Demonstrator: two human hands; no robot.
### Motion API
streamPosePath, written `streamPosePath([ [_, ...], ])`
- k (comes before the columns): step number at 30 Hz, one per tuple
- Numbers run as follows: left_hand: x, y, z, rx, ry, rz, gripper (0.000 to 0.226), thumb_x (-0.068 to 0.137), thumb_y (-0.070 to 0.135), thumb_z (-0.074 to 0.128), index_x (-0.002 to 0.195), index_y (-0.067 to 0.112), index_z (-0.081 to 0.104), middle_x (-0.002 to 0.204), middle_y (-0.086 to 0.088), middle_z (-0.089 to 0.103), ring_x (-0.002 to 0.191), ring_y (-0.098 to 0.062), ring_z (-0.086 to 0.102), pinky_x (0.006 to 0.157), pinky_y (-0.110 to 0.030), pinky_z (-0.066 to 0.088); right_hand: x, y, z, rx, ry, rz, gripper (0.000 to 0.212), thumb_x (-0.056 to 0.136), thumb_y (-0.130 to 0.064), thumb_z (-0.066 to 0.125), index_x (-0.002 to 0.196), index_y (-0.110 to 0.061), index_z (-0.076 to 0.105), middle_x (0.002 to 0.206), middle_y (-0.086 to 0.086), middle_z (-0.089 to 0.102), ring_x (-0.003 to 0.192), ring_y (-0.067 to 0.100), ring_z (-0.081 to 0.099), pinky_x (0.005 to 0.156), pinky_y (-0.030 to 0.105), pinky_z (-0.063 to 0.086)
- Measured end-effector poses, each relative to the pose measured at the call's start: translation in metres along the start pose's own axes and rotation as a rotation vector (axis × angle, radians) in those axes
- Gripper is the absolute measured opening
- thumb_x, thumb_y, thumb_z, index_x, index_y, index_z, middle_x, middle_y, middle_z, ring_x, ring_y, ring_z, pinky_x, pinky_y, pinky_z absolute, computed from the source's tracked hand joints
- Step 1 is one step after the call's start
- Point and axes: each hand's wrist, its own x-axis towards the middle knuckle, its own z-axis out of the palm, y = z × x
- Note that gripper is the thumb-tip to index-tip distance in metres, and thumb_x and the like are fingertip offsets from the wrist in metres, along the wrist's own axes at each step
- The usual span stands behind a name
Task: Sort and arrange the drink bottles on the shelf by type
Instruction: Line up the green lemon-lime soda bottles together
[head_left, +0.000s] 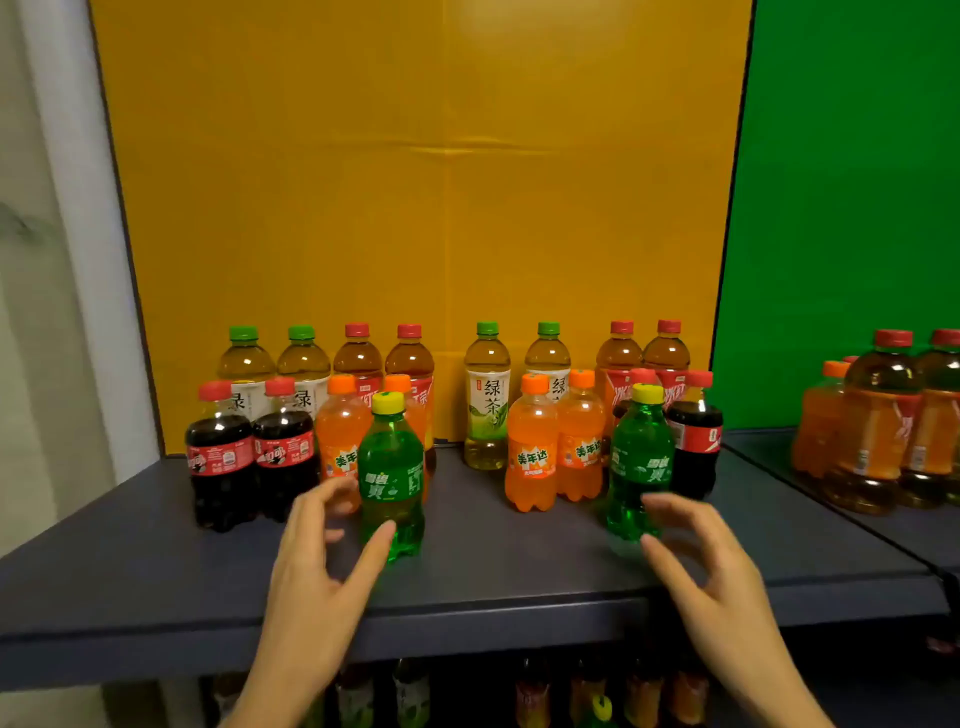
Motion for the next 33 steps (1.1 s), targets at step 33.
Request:
streamPosePath([
  [33,0.049,0.014,0.074,-0.489,-0.343,-0.198,0.058,0.048,0.027,0.085,0.098,0.032,0.057,0.09,0.004,0.069,0.082,-0.007,0.066,0.069,-0.025,0.049,0.033,0.009,-0.004,0.212,0.184,0.457,0.043,0.064,-0.032,0.08,0.102,-0.027,0.059,0.096,-0.002,0.069,0.089,0.015,0.066,0.076,0.036,0.056],
])
